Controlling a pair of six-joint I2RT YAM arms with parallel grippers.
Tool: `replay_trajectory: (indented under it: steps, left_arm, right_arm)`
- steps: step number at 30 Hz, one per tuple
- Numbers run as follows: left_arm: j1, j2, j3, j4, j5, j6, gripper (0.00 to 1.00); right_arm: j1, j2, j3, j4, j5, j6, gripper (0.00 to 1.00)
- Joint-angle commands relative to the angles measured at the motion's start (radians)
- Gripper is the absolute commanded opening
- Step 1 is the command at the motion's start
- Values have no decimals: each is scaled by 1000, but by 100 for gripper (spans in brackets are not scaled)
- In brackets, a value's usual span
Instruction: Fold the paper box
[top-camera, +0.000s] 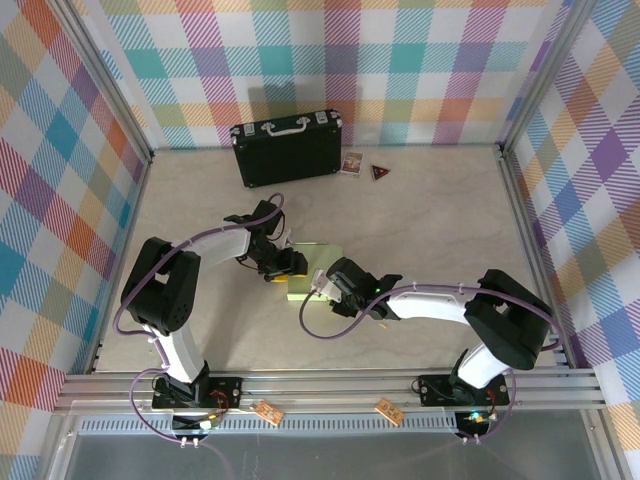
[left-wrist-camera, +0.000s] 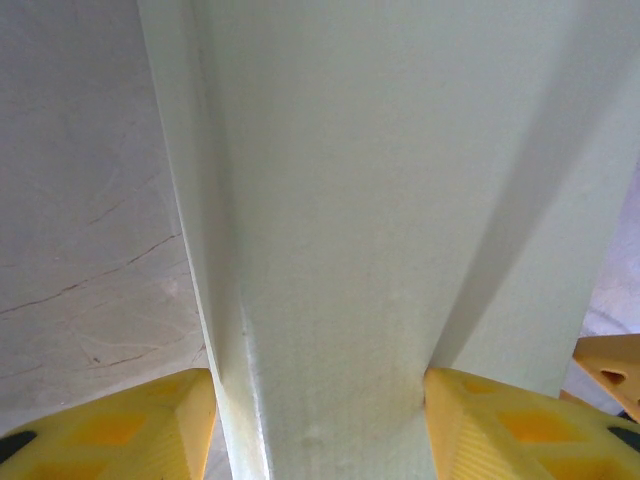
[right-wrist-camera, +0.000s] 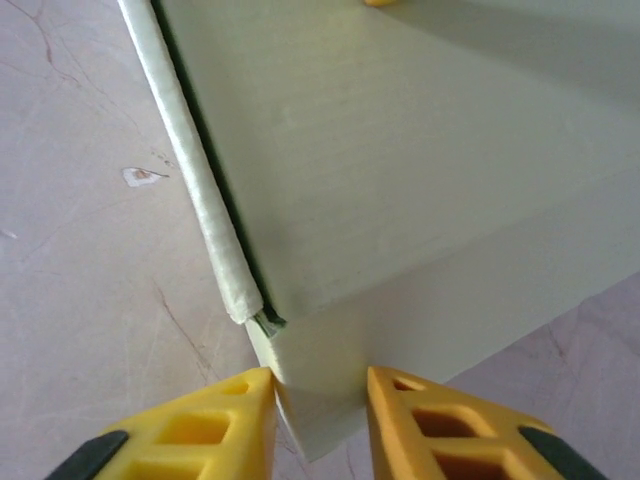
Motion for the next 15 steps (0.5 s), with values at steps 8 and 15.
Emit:
replay_trajectory:
  steps: [8, 15]
  left_arm:
    - [1, 56, -24, -73, -65, 17, 55]
    - [0, 56, -11, -77, -56, 18, 55]
  right_arm:
    - [27, 62, 22, 93, -79, 184, 19]
    - [27, 75, 11, 189, -179, 325, 18]
